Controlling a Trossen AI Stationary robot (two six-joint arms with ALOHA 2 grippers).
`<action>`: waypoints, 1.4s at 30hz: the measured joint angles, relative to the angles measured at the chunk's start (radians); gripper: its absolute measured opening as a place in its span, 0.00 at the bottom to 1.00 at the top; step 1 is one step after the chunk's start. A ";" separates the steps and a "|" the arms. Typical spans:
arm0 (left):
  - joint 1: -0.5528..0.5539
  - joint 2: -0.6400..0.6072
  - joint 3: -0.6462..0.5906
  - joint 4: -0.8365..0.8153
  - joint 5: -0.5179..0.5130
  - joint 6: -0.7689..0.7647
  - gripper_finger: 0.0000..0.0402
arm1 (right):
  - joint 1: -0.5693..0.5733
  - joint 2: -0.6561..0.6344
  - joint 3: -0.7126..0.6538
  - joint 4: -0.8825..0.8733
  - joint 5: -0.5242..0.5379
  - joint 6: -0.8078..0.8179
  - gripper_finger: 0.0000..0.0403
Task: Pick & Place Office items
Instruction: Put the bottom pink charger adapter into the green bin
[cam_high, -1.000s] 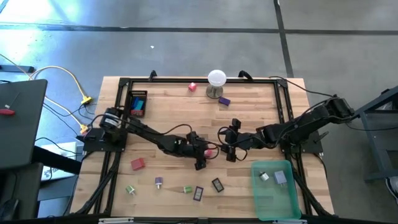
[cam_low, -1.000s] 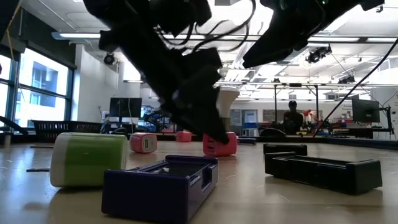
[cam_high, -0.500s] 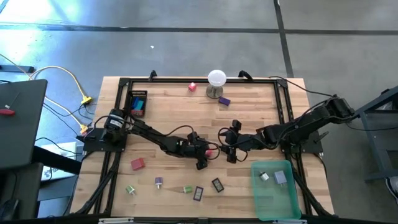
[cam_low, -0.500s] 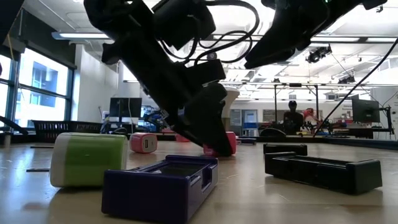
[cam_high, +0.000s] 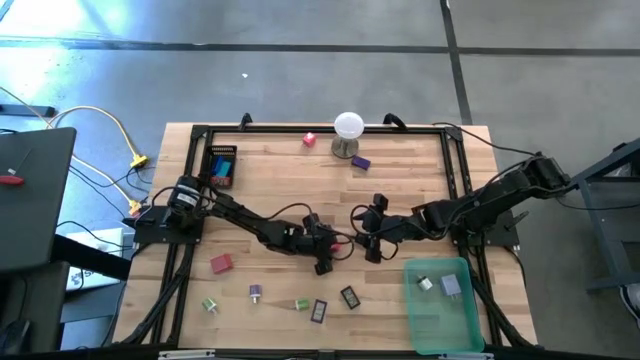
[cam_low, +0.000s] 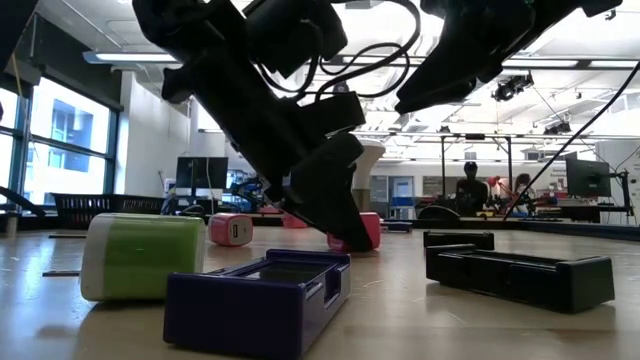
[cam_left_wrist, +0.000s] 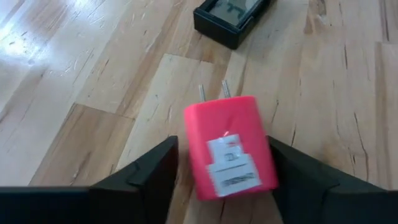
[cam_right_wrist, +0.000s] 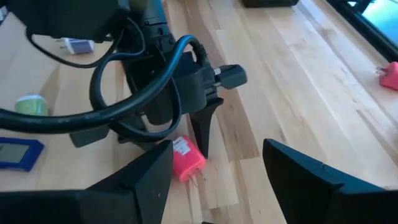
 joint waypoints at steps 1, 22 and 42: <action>-0.002 0.000 0.000 -0.001 0.000 0.008 0.49 | 0.000 0.000 0.000 0.000 -0.005 0.000 0.59; -0.028 -0.386 -0.006 -0.246 -0.120 0.138 0.37 | -0.001 0.000 0.000 0.030 -0.040 0.000 0.59; -0.032 -0.503 -0.004 -0.159 -0.068 0.303 0.38 | -0.001 0.000 0.000 0.342 0.016 -0.270 0.59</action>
